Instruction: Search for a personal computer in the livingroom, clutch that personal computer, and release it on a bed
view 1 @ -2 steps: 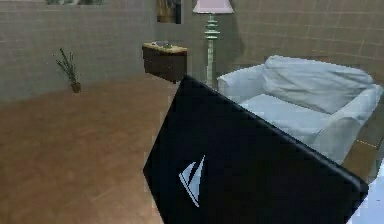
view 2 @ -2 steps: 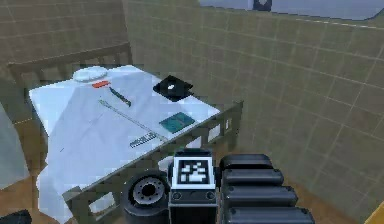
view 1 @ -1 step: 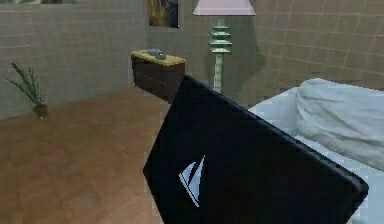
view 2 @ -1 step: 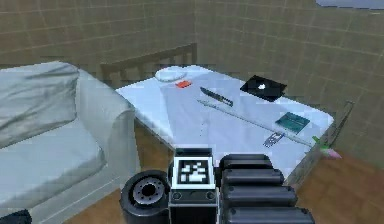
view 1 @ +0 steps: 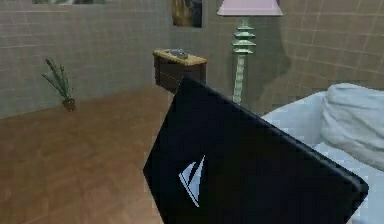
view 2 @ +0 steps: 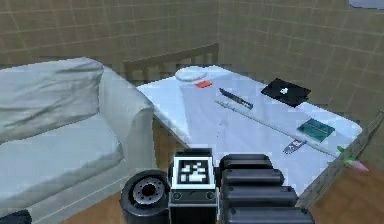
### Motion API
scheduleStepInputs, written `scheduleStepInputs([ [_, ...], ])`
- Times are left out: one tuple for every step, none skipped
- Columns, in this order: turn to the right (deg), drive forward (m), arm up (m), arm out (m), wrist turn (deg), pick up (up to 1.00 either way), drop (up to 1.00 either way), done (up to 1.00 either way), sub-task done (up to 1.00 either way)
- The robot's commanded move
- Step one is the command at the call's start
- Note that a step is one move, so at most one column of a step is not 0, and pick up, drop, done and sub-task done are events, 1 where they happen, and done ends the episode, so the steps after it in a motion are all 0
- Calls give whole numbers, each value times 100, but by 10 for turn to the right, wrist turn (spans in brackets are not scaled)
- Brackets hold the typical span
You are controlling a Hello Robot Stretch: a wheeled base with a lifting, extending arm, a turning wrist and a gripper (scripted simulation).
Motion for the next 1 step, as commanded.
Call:
scheduleStepInputs([
  [0, 15, 0, 0, 0, 0, 0, 0, 0],
])
